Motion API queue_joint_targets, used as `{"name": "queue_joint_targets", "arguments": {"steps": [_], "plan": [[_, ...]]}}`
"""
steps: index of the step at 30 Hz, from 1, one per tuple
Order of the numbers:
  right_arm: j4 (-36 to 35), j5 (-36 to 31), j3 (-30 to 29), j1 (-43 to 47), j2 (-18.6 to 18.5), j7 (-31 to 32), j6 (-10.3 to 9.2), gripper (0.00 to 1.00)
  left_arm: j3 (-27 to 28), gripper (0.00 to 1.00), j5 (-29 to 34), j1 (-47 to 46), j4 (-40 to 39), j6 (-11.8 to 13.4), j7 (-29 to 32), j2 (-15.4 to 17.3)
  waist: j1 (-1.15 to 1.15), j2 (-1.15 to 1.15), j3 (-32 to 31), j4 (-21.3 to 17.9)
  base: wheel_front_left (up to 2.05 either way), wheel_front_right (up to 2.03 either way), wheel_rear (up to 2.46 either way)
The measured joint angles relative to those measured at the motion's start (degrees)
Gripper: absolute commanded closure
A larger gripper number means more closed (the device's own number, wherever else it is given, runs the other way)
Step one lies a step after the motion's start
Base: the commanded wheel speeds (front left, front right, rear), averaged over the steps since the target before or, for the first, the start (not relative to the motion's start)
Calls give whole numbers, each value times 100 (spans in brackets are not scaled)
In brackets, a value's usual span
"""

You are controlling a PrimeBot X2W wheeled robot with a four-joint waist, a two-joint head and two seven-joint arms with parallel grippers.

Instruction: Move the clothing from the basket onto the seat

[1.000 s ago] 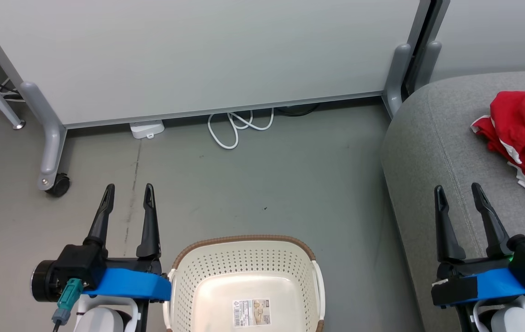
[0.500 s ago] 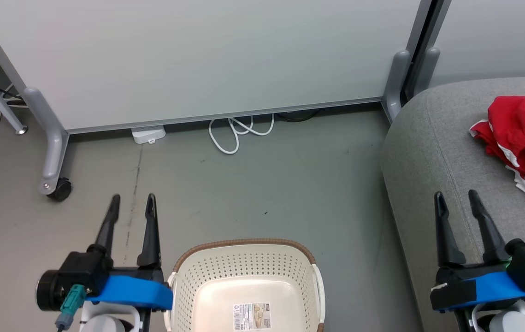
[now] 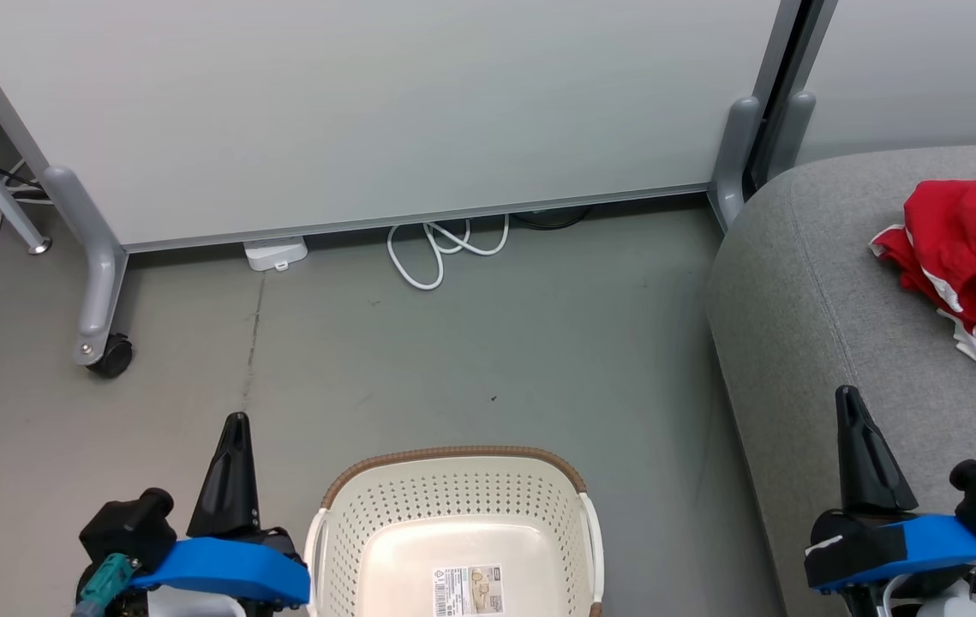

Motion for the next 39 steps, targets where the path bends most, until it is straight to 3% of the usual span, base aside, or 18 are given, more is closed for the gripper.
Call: {"name": "queue_joint_targets", "arguments": {"steps": [39], "plan": [[81,3414,-97,-34,0,869,-1,100,401,100,-3376,-91,-93,-43,843,-1,0,0,-118,-39,0,0,0]]}}
